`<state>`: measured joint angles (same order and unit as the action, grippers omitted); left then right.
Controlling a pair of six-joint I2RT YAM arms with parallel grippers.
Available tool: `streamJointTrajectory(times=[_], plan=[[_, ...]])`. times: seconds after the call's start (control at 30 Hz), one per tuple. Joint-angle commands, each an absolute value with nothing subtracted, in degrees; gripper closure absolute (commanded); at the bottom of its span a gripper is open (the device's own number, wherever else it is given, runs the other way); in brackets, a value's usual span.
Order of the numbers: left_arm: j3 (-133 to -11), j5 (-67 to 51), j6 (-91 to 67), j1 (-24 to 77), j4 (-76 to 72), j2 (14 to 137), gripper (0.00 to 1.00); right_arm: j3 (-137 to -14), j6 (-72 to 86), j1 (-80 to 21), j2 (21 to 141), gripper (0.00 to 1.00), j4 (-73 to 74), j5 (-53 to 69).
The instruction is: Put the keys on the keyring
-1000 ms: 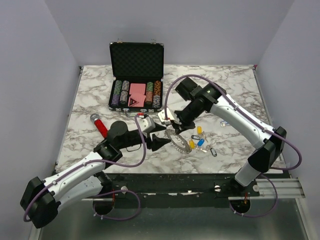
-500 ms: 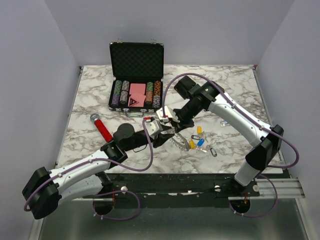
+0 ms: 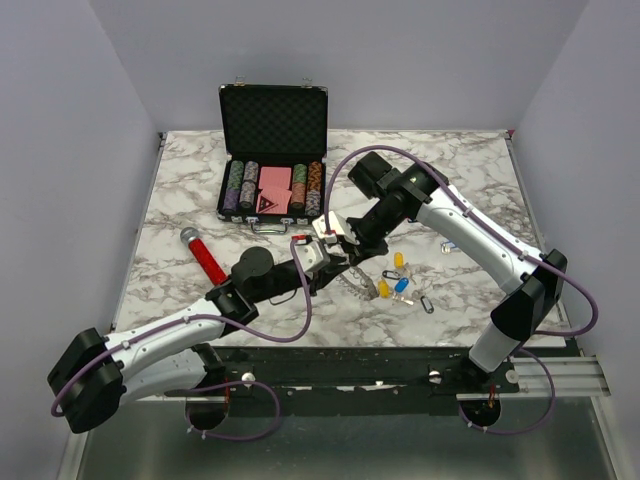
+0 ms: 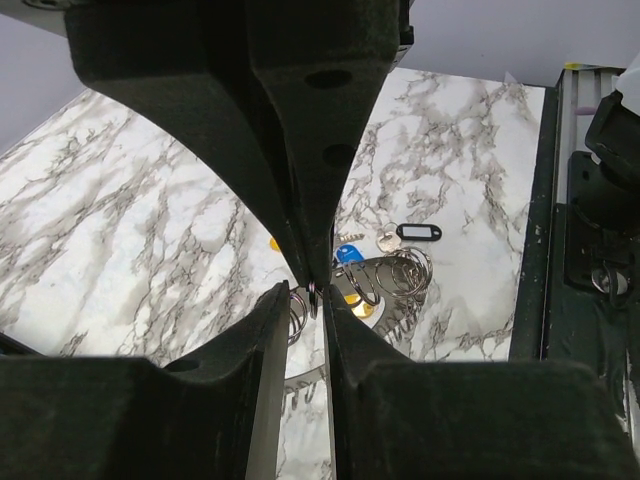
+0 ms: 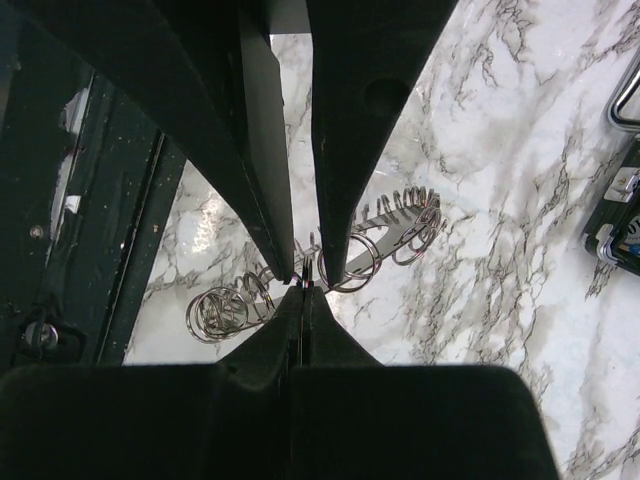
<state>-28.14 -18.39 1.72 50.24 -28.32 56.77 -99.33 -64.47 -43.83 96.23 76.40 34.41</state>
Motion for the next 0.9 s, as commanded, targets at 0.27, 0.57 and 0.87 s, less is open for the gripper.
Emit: streamJointTrajectory(times=[0.27, 0.57, 0.87], plan=[[-27.51, -17.14, 3.16, 50.80, -28.39, 58.27, 0.76, -100.46, -63.19, -44.21, 95.36, 0.99, 77.96, 37.09], [-28.39, -17.58, 3.60, 51.06, -27.25, 59.41, 0.82, -100.20, -62.93, -44.12, 95.54, 0.99, 77.61, 37.62], [-27.95, -18.20, 3.60, 51.06, -27.15, 59.07, 1.00, -99.14, -61.88, -44.12, 95.28, 0.99, 76.99, 40.34]])
